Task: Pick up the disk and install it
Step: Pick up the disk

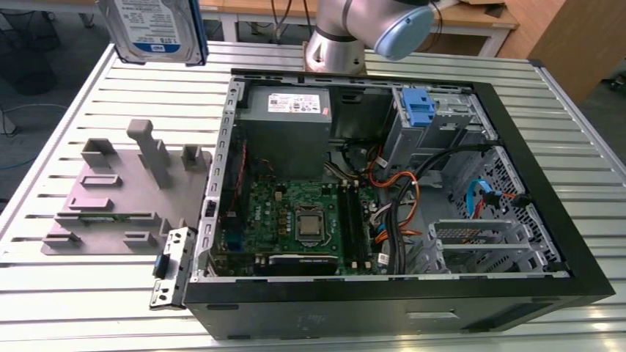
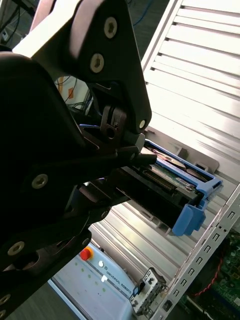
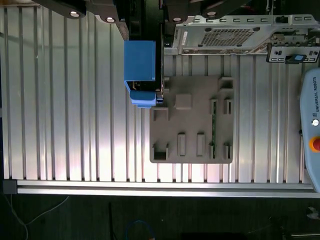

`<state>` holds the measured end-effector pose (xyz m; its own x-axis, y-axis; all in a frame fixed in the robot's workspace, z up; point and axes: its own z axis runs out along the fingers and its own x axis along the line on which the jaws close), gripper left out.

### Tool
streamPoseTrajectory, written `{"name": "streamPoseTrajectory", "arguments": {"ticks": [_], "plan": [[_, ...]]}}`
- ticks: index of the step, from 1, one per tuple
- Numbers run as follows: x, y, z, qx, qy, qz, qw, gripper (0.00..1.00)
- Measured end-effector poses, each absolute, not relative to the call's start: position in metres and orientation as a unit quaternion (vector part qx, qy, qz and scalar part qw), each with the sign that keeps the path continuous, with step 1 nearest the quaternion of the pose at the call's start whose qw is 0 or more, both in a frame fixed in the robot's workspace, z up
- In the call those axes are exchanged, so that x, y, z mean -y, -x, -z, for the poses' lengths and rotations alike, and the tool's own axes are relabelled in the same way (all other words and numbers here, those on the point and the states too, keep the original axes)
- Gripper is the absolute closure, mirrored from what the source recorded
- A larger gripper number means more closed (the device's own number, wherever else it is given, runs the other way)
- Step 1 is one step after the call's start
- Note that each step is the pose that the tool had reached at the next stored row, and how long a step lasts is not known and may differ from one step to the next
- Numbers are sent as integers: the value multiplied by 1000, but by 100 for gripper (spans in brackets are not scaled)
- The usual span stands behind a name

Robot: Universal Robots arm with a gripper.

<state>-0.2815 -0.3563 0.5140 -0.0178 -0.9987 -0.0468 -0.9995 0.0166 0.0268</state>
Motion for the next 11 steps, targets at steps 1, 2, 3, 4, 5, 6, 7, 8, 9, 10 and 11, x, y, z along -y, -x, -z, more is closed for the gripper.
{"name": "streamPoseTrajectory", "arguments": {"ticks": [1, 2, 3, 4, 5, 6, 7, 8, 9, 10, 11], "plan": [[356, 279, -514, -713, 701, -26, 7, 65], [356, 277, -514, -713, 701, -26, 7, 65], [356, 274, -514, -713, 701, -26, 7, 65], [356, 272, -514, -713, 701, -26, 7, 65], [356, 270, -514, -713, 701, -26, 7, 65], [356, 269, -514, -713, 701, -26, 7, 65], [356, 267, -514, -713, 701, -26, 7, 65], [356, 265, -514, -713, 701, -26, 7, 65], [356, 263, -514, -713, 701, -26, 7, 65], [356, 261, -514, -713, 701, -26, 7, 65], [356, 259, -514, -713, 701, -26, 7, 65]]}}
